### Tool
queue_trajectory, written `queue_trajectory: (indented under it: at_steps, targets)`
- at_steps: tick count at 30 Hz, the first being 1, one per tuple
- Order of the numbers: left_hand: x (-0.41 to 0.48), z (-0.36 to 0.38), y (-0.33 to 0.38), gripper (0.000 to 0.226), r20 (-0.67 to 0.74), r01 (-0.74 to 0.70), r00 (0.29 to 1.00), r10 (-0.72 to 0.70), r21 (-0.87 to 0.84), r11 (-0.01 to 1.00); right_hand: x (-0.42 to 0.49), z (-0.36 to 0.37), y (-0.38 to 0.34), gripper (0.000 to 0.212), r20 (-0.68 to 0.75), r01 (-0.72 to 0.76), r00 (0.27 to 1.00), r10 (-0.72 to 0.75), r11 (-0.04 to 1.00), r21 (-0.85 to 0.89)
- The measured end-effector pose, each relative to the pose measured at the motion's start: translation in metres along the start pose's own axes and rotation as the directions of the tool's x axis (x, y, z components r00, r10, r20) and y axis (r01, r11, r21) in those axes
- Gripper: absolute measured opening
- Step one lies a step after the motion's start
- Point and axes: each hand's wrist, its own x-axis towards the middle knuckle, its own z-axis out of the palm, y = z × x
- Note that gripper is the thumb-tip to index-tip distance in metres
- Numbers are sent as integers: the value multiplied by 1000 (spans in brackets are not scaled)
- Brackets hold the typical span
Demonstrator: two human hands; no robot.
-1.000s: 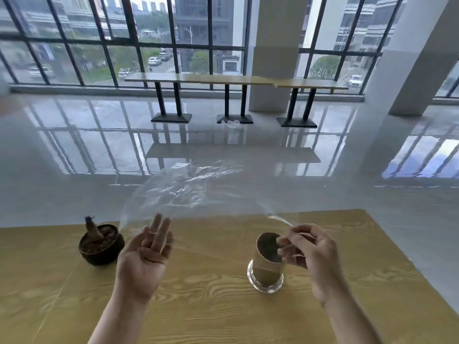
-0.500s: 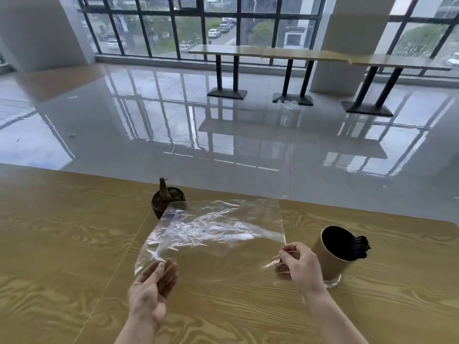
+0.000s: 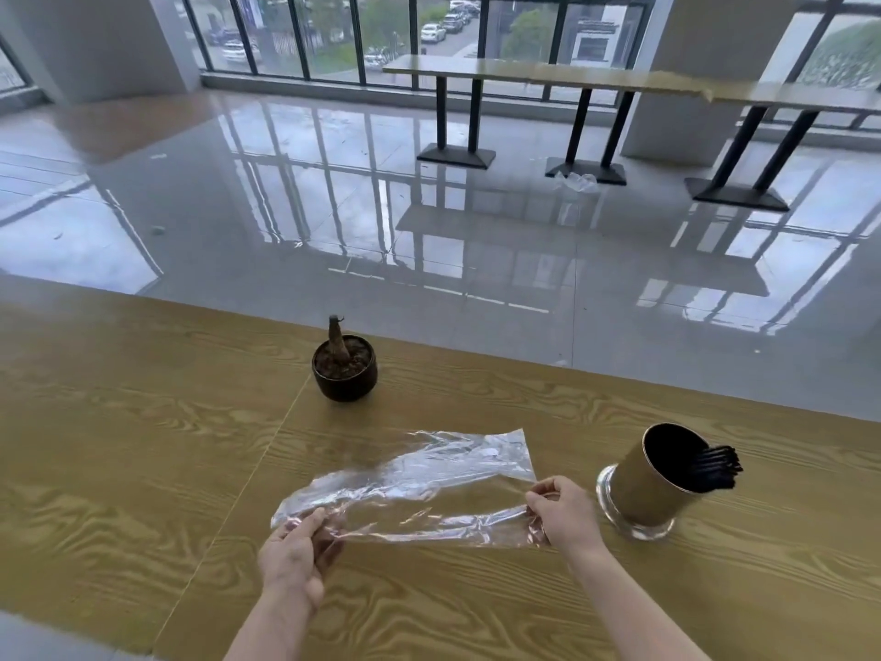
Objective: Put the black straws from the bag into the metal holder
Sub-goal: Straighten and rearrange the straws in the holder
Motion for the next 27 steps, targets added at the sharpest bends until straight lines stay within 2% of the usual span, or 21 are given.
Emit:
queue_trajectory:
  at_steps: [3, 6, 9, 12, 14, 17, 20, 23, 25, 27]
  targets:
    - [8, -6, -6, 10, -76, 37, 997, -34, 45, 998, 1, 5, 6, 5, 5, -30, 1000, 31, 995, -98]
    - [19, -10, -11, 21, -153, 57, 987, -41, 103, 993, 1, 11, 11, 7, 0, -37, 999, 38, 975, -219]
    - [26, -12, -14, 26, -193, 40, 981, -1, 198, 979, 2, 17, 17, 9, 12, -34, 999, 38, 971, -237]
    - [26, -13, -17, 56, -253, -9, 960, 123, 408, 913, 0, 18, 21, 19, 19, -27, 999, 32, 970, -242]
    - [25, -19, -22, 79, -257, -5, 937, 237, 667, 745, -4, 16, 25, 26, 31, -22, 999, 31, 962, -274]
    - [16, -23, -23, 80, -101, -85, 929, 357, 878, 470, -10, 11, 32, 34, 45, 32, 999, -15, 913, -407]
    - [6, -16, -30, 70, 131, -225, 906, 402, 955, 195, -18, 5, 37, 36, 51, 93, 996, -79, 867, -490]
    - [-8, 2, -43, 67, 354, -369, 858, 373, 929, -32, -24, 1, 40, 29, 68, 140, 990, -122, 838, -527]
    - [-16, 17, -52, 67, 470, -458, 817, 334, 881, -119, -29, -5, 40, 25, 65, 152, 988, -138, 839, -522]
    - [-21, 31, -58, 67, 523, -522, 804, 283, 849, -88, -33, -8, 37, 24, 60, 174, 984, -167, 844, -507]
